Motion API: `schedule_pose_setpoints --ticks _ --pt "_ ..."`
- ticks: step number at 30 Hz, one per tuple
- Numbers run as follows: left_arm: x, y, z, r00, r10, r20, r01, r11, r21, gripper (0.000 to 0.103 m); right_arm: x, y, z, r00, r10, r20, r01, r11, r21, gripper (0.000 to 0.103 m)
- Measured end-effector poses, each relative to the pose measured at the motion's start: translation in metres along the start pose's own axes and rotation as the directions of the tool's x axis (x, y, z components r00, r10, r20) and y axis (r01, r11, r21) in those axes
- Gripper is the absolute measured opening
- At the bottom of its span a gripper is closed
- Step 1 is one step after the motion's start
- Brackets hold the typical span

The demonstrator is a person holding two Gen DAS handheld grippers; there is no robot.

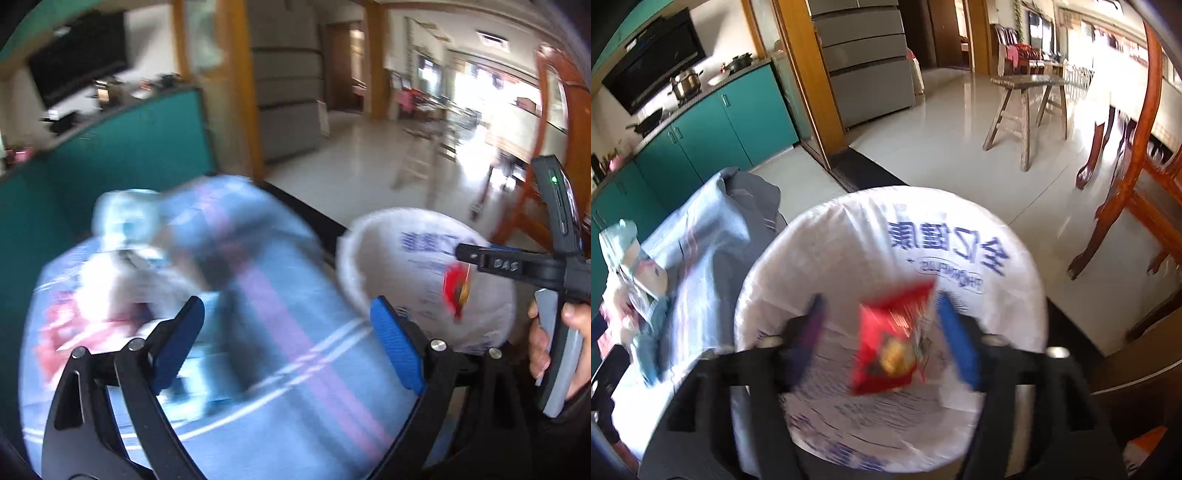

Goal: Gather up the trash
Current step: 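Drop the red wrapper and white ointment box into the white bin with both grippers, then move the right gripper back over the table to the white tissue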

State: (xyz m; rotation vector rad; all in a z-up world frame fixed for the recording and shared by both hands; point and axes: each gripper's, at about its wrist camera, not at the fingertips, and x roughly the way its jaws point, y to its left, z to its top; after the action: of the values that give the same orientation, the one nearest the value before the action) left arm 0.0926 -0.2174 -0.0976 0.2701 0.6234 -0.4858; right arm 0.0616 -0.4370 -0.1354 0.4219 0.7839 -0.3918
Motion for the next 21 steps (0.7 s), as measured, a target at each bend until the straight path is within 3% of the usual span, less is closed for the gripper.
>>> schedule_pose_setpoints --ticks 6,12,21 --pt "-0.025 0.056 -0.013 0.986 0.163 0.02 -0.16 0.983 -0.091 0.094 0.0 0.041 0.007 0.999 0.032 0.024 -0.03 0.997 -0.069 0.081" --pt "-0.043 0.103 -0.033 0.97 0.242 -0.03 -0.244 0.953 -0.178 0.094 -0.006 0.09 0.009 0.995 0.083 0.053 -0.072 0.981 -0.181 0.083" --pt "-0.069 0.16 -0.075 0.943 0.307 -0.132 -0.332 0.901 -0.28 0.094 0.006 0.169 -0.011 0.981 0.191 -0.04 -0.194 0.925 -0.327 0.083"
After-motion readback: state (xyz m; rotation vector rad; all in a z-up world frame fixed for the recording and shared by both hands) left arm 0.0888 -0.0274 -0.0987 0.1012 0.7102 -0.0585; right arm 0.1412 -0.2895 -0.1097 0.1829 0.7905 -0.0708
